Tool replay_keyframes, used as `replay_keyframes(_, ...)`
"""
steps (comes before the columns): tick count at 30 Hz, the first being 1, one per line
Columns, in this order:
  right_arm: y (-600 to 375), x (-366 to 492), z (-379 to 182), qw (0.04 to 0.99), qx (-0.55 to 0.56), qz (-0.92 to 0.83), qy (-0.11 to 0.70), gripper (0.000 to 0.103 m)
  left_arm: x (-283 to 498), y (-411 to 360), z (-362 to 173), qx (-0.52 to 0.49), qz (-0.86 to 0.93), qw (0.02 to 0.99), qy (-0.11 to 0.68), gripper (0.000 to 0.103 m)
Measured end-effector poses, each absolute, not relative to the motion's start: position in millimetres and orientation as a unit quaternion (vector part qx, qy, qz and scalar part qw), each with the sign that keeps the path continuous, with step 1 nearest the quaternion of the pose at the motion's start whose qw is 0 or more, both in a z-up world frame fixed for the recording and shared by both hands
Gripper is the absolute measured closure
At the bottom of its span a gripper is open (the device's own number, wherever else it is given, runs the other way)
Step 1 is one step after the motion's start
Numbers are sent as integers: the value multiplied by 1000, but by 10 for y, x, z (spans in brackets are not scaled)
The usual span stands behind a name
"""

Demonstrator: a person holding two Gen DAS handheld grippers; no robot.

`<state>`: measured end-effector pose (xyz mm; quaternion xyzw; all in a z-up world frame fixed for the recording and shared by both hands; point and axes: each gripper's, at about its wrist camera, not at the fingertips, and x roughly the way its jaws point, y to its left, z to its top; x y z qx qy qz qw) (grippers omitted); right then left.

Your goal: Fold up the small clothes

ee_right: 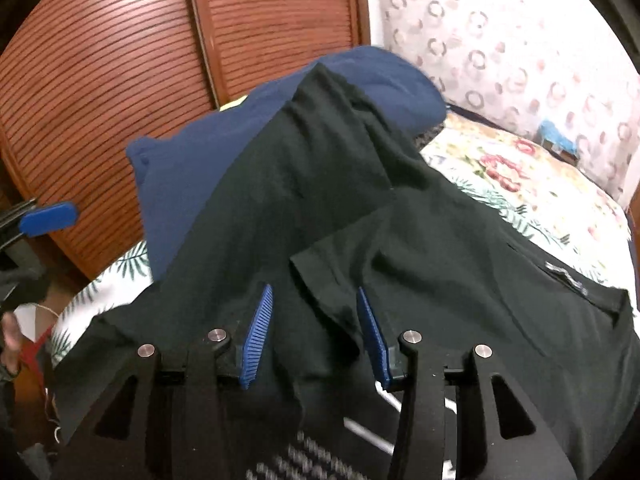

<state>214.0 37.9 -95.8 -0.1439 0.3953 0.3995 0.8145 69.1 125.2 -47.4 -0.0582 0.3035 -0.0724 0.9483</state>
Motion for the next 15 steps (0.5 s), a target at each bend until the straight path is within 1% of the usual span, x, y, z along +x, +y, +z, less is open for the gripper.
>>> replay_keyframes(4,507,2225,-1070,811,-175,389,400,63,652,1291,-481,-60,-72,948,305,37)
replay_keyframes(6,537,2249,-1112,811,-192,379,401,68,639,1302,-485,-61,-72,947,306,37)
replay_keyframes(8,535,2260,-1138,812,-199,373,402,81,625,1309,-492,-61,-72,947,307,37)
replay_keyframes(9,516,2262,-1144,815,-199,369,400,85,626,1311,-499,-62,-72,947,307,37)
replay_keyframes(10,511,2277,-1145,818,-197,363,400,93,623,1308,-500,-63,-73,946,308,37)
replay_keyframes(15,226,2448,-1021,853,-139,302,401,95,627,1250,-518,-60,-77,945,312,37)
